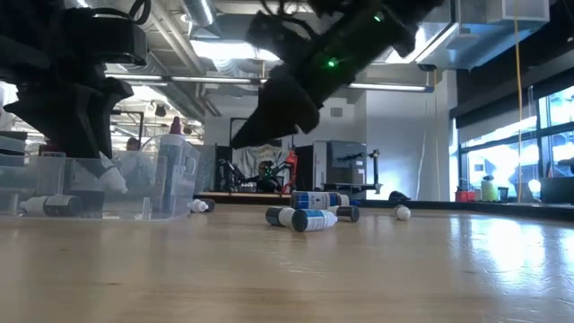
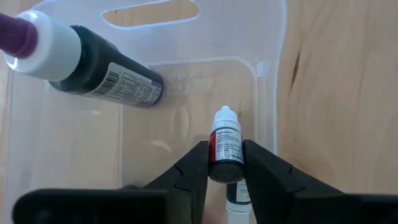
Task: Pick & Place food coloring
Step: Put the bottom small red food coloring bottle into the transparent bin, then put the small red food coloring bottle into the transparent bin
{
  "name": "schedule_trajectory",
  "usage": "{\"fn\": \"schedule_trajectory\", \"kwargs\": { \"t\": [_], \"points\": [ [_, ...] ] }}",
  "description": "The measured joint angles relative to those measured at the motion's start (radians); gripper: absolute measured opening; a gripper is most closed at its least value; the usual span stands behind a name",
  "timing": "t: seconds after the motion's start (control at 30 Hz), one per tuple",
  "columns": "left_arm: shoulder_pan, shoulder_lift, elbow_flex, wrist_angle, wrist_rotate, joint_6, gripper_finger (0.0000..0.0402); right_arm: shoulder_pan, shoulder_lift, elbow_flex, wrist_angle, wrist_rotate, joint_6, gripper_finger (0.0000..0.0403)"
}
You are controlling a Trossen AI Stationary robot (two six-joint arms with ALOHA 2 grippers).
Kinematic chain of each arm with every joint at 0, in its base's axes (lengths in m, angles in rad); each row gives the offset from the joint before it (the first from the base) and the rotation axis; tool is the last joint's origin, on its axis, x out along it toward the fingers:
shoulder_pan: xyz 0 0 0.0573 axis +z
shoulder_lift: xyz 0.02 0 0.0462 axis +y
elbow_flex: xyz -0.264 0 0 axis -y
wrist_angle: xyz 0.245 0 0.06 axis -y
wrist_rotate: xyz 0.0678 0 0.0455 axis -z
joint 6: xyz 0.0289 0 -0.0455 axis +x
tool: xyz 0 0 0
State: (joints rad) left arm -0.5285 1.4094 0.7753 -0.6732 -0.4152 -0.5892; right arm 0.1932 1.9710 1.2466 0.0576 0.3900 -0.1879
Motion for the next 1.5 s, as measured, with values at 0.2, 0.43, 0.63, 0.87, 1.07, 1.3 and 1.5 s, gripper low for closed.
{"fn": "schedule_trajectory", "kwargs": {
  "t": [0.2,0.43,0.63,0.87,1.07,1.3,1.5],
  "points": [
    [0.000,0.000,0.000,-0.003,-0.001,0.000,0.0142,-0.001,-0.129,-0.218,0.262,0.003,-0.029,0.0171],
    [0.000,-0.025,0.054,-0.024,0.011,0.036,0.0190,-0.002,-0.316,-0.372,0.322,0.027,-0.030,0.0171],
    [0.034,-0.109,0.194,-0.020,-0.122,0.209,0.0192,-0.016,-0.406,-0.443,0.324,0.058,-0.030,0.0171],
    [0.166,-0.226,0.323,-0.034,-0.143,0.419,0.0191,-0.034,-0.417,-0.483,0.326,0.052,-0.030,0.0171],
    [0.418,-0.270,0.330,-0.038,0.057,0.625,0.0185,-0.050,-0.417,-0.483,0.326,0.026,-0.030,0.0171],
    [0.764,-0.180,0.330,-0.034,0.382,0.899,0.0184,-0.063,-0.417,-0.483,0.322,-0.026,-0.027,0.0171],
    [0.968,-0.040,0.330,-0.035,0.661,1.070,0.0184,-0.081,-0.417,-0.482,0.296,-0.027,-0.027,0.0171]
  ]
}}
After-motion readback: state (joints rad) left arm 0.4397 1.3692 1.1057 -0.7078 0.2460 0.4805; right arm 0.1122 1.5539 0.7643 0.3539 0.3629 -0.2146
